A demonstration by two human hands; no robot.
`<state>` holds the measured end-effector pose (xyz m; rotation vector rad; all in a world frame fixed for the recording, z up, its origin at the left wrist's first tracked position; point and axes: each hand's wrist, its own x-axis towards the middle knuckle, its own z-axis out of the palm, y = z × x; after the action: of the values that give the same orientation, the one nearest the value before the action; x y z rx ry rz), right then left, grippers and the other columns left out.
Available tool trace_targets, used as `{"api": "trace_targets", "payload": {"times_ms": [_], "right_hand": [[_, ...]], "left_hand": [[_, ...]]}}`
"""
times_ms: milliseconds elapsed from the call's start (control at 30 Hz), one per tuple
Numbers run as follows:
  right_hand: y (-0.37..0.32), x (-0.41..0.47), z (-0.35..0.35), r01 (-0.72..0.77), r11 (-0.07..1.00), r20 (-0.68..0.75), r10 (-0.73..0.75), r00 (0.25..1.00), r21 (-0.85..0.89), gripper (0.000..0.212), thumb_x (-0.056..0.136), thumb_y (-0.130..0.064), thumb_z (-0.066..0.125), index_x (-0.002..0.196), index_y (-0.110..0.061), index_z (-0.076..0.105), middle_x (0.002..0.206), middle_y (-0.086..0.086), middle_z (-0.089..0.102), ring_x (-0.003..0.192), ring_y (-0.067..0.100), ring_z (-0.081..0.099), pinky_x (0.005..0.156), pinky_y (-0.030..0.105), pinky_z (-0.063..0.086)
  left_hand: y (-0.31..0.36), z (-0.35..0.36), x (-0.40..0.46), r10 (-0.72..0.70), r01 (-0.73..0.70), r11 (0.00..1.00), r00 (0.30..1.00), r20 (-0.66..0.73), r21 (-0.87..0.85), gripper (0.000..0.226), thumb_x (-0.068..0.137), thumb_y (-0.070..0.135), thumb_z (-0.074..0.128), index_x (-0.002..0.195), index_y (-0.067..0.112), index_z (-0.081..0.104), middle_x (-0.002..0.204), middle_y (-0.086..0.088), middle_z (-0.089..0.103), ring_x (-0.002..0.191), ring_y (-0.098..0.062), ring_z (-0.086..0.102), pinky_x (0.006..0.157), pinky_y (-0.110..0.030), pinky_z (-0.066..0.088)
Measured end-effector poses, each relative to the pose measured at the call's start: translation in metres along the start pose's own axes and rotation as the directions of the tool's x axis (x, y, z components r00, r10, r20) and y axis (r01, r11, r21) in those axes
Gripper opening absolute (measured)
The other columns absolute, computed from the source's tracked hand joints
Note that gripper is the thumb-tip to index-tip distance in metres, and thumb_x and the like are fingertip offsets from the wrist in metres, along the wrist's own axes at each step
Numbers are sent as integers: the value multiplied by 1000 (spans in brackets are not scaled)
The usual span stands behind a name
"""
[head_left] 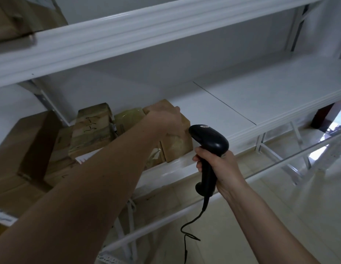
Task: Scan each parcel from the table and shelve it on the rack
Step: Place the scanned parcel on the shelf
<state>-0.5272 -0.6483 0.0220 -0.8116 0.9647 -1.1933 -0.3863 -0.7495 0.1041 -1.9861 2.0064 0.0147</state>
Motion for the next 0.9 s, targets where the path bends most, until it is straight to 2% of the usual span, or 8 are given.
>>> {"api": "trace_targets", "payload": {"times_ms": [100,267,333,433,567,667,767,900], "right_hand": [[2,-2,4,-10,1000,25,10,1000,0,5,84,-3,67,90,-3,67,68,13,66,56,19,55,59,30,48],[8,-11,14,-24,1000,53,24,998,2,8,84,-3,68,91,-4,68,68,12,67,58,19,56,61,31,48],[12,-19,19,-31,1000,57,31,998,-2,9,84,-5,69,93,-5,68,69,12,67,59,18,57,63,30,49],[18,-34,33,-35,999,62,35,997,5,7,83,-6,69,90,-5,67,68,11,66,59,18,57,63,29,50],[34,-59,67,-39,999,127,40,991,-13,9,83,-4,69,92,-4,67,68,12,66,58,19,56,64,31,48],[53,-81,97,-50,998,156,56,986,-42,11,83,-4,69,94,-5,68,69,13,66,59,19,57,65,32,48],[72,-106,131,-67,996,176,76,981,-56,8,83,-3,68,91,-5,68,67,13,65,59,20,56,63,32,47],[104,-140,184,-94,987,246,125,961,-132,7,83,-4,69,89,-5,68,68,13,66,59,20,56,64,32,48]], "left_hand": [[-3,10,-6,5,-9,996,999,-47,-91,91,91,53,56,157,19,4,159,-12,22,143,-34,27,112,-45,30],[-11,23,-38,26,-82,969,972,-232,-235,74,97,34,54,155,12,12,160,-11,17,147,-27,17,115,-35,19],[-18,34,-54,11,-124,948,932,-362,-292,59,96,24,55,148,10,31,152,-11,33,140,-25,29,109,-29,25],[-32,60,-84,-56,-179,913,835,-548,-367,28,95,8,50,120,8,61,122,-11,59,114,-24,51,95,-30,41],[-57,89,-132,-88,-253,900,691,-717,-354,20,86,-4,55,97,5,69,100,-10,64,95,-22,56,80,-30,49],[-86,108,-163,-84,-232,899,743,-664,-373,16,92,3,54,101,9,66,101,-9,64,94,-22,59,80,-34,52],[-120,140,-202,-83,-195,887,824,-560,-418,27,93,5,53,114,16,65,110,-4,67,95,-20,64,81,-35,54],[-178,185,-255,-230,23,853,913,-336,-521,23,94,13,52,110,21,67,106,4,67,95,-15,64,79,-26,51]]}}
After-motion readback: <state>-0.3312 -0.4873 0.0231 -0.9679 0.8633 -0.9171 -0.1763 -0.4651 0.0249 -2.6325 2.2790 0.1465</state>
